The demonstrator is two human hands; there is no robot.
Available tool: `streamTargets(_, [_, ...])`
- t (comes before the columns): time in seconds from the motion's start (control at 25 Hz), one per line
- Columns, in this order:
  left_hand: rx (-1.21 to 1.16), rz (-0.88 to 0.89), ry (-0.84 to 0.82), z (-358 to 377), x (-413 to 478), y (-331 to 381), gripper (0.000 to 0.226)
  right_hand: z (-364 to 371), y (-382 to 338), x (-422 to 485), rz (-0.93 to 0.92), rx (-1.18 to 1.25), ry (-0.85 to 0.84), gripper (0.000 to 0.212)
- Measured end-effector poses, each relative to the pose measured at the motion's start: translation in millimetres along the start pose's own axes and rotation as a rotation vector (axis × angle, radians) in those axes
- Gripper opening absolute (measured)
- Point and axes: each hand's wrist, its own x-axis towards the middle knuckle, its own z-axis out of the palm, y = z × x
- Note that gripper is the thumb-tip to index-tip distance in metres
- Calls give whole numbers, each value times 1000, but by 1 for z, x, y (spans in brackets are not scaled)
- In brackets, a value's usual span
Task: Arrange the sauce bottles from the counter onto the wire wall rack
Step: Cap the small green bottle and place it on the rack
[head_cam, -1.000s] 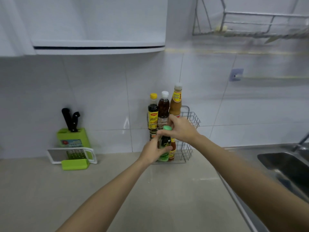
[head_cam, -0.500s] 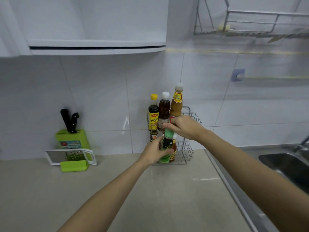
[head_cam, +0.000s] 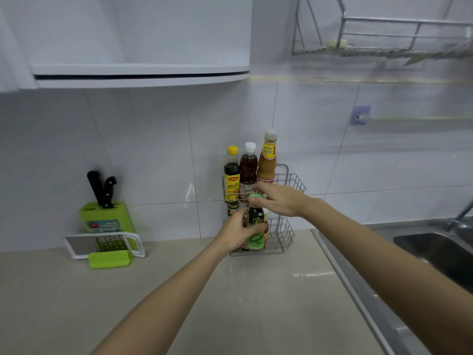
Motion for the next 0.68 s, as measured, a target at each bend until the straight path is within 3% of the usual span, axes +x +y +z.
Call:
streamTargets(0.12, [-24,-13,-25,-3,0,3,61,-13,-2,1,-90,3,-67,39])
streamTargets(0.28, [-49,-10,-84,5,-2,-1,65,-13,1,12,56,-255,-148,58])
streamTargets(0.48, [-86,-10,-122,-2,3,0,60,-11,3,8,-25,-123,-106,40])
streamTargets(0.68, [-5,-32,-147,5,-3,-8,69,11,-5,8,93,-56,-59,34])
